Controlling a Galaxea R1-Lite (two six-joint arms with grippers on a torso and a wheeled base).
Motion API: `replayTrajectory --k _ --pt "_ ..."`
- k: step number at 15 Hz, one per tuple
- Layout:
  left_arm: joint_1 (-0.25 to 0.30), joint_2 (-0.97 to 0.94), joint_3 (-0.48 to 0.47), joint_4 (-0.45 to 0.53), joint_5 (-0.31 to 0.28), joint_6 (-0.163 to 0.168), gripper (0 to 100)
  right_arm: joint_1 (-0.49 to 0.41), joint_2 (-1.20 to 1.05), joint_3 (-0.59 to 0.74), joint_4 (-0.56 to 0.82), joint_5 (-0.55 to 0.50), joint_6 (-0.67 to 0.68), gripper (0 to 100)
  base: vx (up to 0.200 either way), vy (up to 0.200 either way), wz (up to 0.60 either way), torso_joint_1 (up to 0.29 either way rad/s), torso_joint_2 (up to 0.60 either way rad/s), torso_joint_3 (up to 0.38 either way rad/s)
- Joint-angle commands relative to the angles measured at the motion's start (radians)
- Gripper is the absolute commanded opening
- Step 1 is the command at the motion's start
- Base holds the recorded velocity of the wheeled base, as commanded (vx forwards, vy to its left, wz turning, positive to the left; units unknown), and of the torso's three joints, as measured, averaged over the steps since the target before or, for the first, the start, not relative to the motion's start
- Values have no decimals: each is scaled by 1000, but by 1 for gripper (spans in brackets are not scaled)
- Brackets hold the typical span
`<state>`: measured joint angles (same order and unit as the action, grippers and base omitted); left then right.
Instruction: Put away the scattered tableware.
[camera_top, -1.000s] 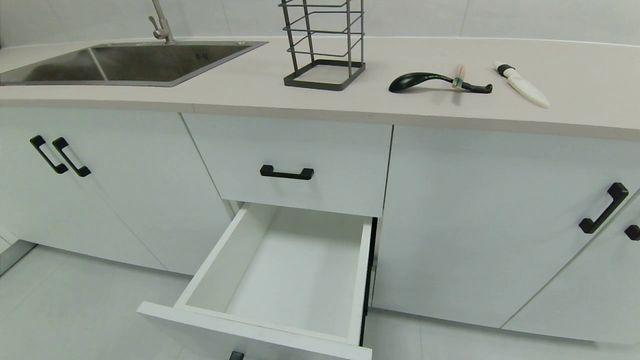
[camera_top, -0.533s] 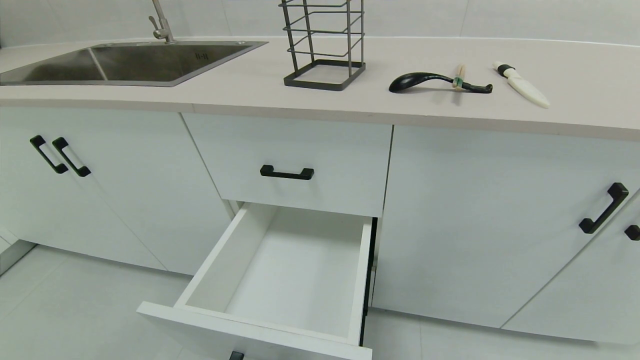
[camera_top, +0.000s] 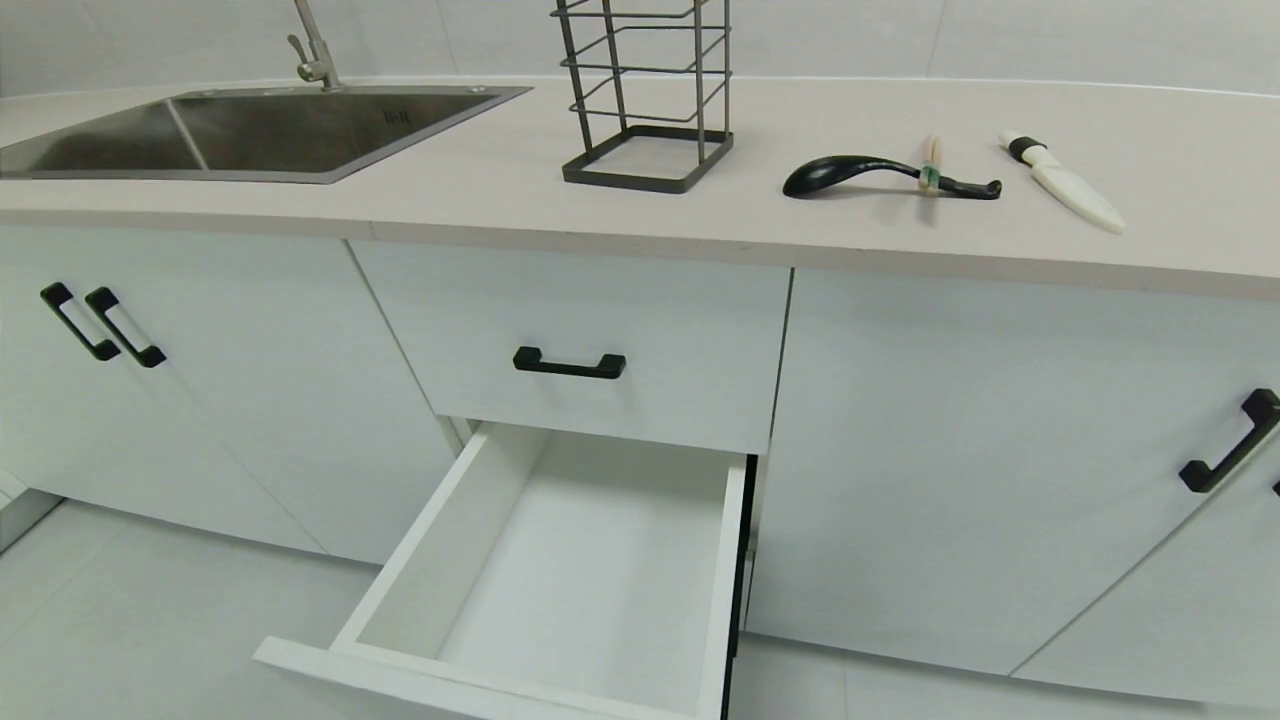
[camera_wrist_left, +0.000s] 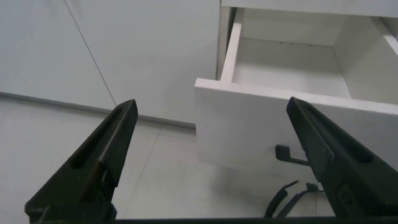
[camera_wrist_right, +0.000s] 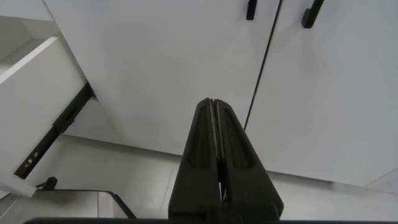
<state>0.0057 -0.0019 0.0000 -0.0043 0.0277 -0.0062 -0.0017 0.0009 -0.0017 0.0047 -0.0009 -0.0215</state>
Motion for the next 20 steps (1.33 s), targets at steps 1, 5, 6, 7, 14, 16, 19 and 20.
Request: replayTrajectory --k 1,5,6,7,14,16,19,20 --pt "0 2 0 0 0 0 100 0 1 0 0 1 -2 0 0 0 0 0 0 0" --pt "0 2 0 1 0 -6 100 0 1 0 0 -1 -2 0 0 0 150 -2 1 1" --pt "0 2 0 1 0 -6 100 0 1 0 0 -1 -2 0 0 0 0 0 0 0" --pt "0 2 0 0 1 -8 100 0 -1 0 0 -1 3 0 0 0 0 0 0 0" --pt "0 2 0 0 3 -9 100 0 -1 0 1 -2 -2 0 0 0 0 0 0 0" --pt "0 2 0 0 3 -9 100 0 -1 0 1 -2 -2 0 0 0 0 0 0 0" --pt "0 2 0 1 1 -9 100 0 -1 0 1 -2 -2 0 0 0 0 0 0 0" --pt "0 2 0 1 3 -8 100 0 -1 0 1 -2 -2 0 0 0 0 0 0 0"
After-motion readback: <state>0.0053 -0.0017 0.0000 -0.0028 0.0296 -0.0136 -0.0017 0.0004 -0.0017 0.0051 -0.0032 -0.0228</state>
